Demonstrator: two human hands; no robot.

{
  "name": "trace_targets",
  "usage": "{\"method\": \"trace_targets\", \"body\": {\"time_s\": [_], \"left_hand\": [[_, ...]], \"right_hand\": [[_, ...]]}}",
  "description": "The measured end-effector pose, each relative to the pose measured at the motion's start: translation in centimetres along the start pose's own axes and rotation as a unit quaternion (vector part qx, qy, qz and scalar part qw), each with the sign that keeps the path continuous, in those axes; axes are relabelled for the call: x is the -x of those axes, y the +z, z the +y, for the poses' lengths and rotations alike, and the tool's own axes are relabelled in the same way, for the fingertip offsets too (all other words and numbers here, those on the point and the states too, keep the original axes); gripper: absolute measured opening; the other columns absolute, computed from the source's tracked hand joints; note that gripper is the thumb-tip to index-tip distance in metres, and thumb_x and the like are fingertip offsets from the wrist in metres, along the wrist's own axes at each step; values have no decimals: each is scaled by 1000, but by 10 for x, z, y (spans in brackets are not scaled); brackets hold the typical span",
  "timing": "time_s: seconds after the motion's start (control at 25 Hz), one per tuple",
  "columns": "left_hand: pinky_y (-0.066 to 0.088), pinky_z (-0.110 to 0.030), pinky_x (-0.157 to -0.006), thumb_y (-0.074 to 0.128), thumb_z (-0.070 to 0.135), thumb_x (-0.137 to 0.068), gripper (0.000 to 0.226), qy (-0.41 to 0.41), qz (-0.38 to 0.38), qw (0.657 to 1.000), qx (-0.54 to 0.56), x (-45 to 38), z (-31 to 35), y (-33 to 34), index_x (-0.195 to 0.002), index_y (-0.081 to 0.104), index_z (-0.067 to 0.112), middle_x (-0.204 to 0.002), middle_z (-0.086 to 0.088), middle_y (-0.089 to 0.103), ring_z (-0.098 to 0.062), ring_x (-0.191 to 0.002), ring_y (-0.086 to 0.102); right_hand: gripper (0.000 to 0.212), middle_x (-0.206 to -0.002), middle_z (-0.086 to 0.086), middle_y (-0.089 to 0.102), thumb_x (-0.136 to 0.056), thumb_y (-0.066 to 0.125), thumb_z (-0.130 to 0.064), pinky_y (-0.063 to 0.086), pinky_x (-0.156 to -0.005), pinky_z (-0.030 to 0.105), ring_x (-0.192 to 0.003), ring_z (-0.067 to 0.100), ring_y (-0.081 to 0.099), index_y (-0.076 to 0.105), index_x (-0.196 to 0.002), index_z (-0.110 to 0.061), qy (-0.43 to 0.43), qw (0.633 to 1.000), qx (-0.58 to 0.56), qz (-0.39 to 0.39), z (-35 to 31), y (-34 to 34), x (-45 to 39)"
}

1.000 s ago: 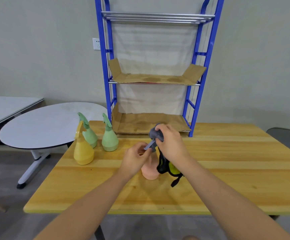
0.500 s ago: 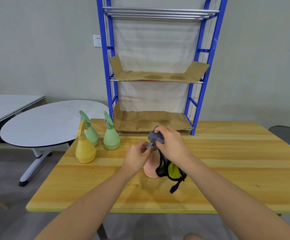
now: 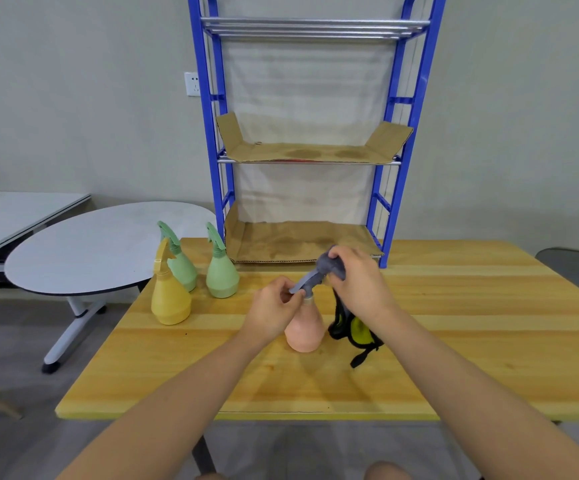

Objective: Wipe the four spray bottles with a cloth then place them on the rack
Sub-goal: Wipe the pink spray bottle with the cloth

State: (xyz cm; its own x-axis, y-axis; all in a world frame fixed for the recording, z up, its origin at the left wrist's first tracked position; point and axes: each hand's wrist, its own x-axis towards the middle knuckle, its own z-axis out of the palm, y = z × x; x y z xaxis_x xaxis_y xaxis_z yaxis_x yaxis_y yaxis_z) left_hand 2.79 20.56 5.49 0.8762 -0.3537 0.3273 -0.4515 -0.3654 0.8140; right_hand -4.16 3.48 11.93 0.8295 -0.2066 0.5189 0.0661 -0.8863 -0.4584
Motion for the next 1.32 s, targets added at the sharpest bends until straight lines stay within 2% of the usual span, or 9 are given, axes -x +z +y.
{"method": "trace_targets", "body": {"time_s": [0.16, 0.28, 0.4, 0.56, 0.76, 0.88, 1.0, 1.2, 1.32], "left_hand": [[46, -27, -88, 76, 45, -86, 64, -37, -107, 993, -33, -4, 18, -12, -138, 44, 26, -117, 9, 65, -11, -108, 60], [43, -27, -80, 84, 49, -77, 91, -41, -133, 984, -111, -8, 26, -6, -146, 32, 23, -125, 2, 57, -17, -108, 55], [40, -24, -65, 86, 39, -79, 76, -45, -85, 991, -96, -4, 18, 9, -135, 39, 18, -119, -2, 60, -20, -98, 60], [45, -16, -67, 83, 22, -83, 54, -73, -36, 997, -7, -1, 3, 14, -122, 46, 20, -110, 3, 64, -16, -95, 65], [50, -25, -91, 79, 20, -88, 71, -119, -41, 986, 105, 2, -23, 11, -145, 38, 17, -124, 2, 65, -16, -121, 60], [48, -37, -103, 89, 42, -71, 97, -144, -37, 989, -21, 14, -30, 27, -148, 34, 19, -134, 4, 49, -15, -121, 50], [43, -39, -107, 90, 42, -70, 93, -127, -5, 988, -88, 17, -36, 41, -143, 38, 17, -136, -1, 45, -20, -126, 44], [44, -29, -106, 84, 21, -82, 82, -100, -127, 986, 36, 1, -50, 25, -148, 36, 17, -138, 3, 50, -18, -133, 50], [44, -37, -112, 81, 38, -80, 87, -86, -151, 985, -6, -3, -61, 22, -152, 34, 29, -145, 3, 38, -22, -139, 44]], "right_hand": [[31, -108, -4, 56, -85, 69, -12, 40, -80, 21, -99, 13, 53, 58, -112, -22, 52, 996, -22, 73, 28, -24, 5], [30, -110, -2, 57, -85, 70, -13, 40, -79, 21, -101, 14, 53, 58, -110, -23, 68, 996, -17, 59, 43, -25, 19], [29, -105, 0, 57, -82, 70, -10, 38, -75, 20, -95, 16, 55, 58, -105, -22, 73, 997, -25, 32, 50, -15, 36], [28, -105, -2, 55, -82, 69, -9, 37, -71, 17, -93, 15, 55, 58, -104, -24, 82, 996, -35, 6, 54, -4, 52], [28, -104, -2, 54, -82, 69, -8, 35, -67, 9, -90, 13, 52, 59, -104, -22, 92, 995, -31, 0, 63, -1, 59], [29, -105, -1, 55, -82, 70, -8, 34, -68, 9, -90, 13, 51, 59, -106, -21, 92, 995, -23, -2, 68, 1, 59], [30, -104, -1, 54, -82, 70, -8, 36, -71, 17, -92, 15, 53, 59, -106, -21, 86, 996, -26, -11, 67, 5, 57], [31, -107, -5, 54, -83, 71, -11, 36, -75, 17, -95, 12, 53, 60, -109, -23, 79, 996, -34, -24, 68, 7, 56], [30, -107, -6, 54, -83, 71, -12, 34, -73, 10, -96, 10, 52, 60, -109, -24, 81, 996, -37, -29, 71, 5, 54]]}}
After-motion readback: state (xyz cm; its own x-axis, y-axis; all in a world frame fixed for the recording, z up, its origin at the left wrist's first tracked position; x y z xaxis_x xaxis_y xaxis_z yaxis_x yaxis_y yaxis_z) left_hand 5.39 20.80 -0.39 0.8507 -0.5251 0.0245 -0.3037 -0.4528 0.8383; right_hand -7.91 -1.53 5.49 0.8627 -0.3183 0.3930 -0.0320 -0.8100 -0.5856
